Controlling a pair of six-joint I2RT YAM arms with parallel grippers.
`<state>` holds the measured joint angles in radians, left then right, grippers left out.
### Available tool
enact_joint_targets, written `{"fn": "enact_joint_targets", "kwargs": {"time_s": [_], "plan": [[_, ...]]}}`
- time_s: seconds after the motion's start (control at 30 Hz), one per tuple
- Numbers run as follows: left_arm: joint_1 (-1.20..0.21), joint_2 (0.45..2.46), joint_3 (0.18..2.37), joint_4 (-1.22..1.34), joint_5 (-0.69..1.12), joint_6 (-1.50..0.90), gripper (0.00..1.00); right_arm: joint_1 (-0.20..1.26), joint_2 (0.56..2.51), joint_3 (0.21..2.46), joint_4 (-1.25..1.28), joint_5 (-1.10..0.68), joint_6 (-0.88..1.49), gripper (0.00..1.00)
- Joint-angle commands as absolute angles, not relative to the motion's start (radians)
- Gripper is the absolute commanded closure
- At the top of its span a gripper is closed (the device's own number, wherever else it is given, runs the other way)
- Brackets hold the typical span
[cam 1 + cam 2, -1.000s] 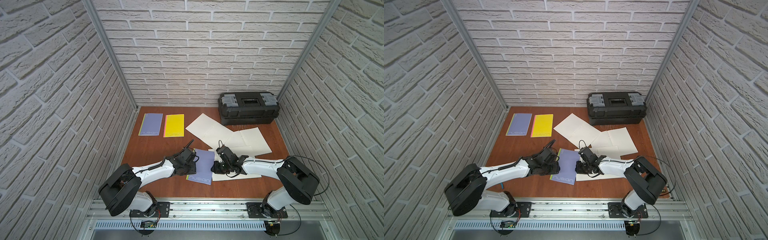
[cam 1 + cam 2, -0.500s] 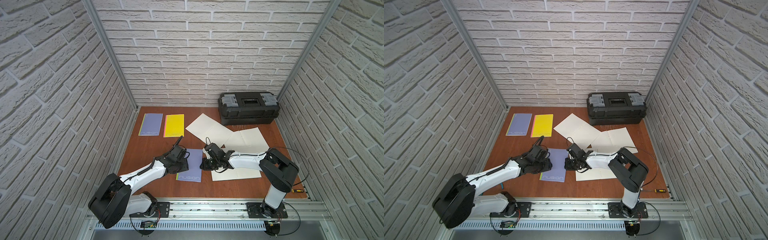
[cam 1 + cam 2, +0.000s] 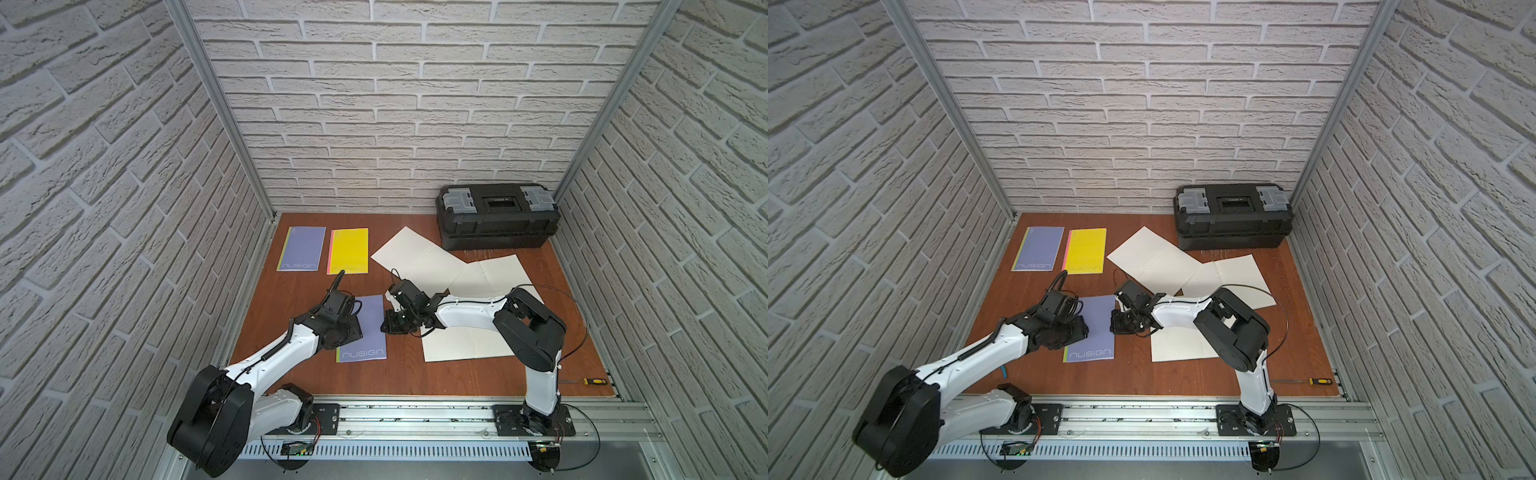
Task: Close the notebook
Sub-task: Move the notebook to the center of the board.
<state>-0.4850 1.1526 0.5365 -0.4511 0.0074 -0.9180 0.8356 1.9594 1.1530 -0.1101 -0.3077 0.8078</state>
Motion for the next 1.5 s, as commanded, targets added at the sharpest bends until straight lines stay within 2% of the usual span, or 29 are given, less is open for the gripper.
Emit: {"fn": "enact_joint_targets", "kwargs": {"time_s": [0.0, 0.27, 1.03, 1.47], "plan": [[-0.474, 1.148, 0.516, -0.461, 0.005, -0.915, 0.38, 0.848, 1.971, 1.184, -0.118, -0.318, 0.802, 0.82], [-0.421, 1.180, 0.505, -0.430, 0.004, -0.914, 0.38, 0.862, 2.004, 1.238, -0.139, -0.325, 0.794, 0.82], [-0.071, 1.177, 0.490, -0.369, 0.065, -0.809, 0.37, 0.890, 2.236, 1.548, -0.184, -0.388, 0.778, 0.82], [0.049, 1.233, 0.557, -0.346, 0.101, -0.778, 0.37, 0.902, 2.363, 1.700, -0.181, -0.425, 0.806, 0.81]]}}
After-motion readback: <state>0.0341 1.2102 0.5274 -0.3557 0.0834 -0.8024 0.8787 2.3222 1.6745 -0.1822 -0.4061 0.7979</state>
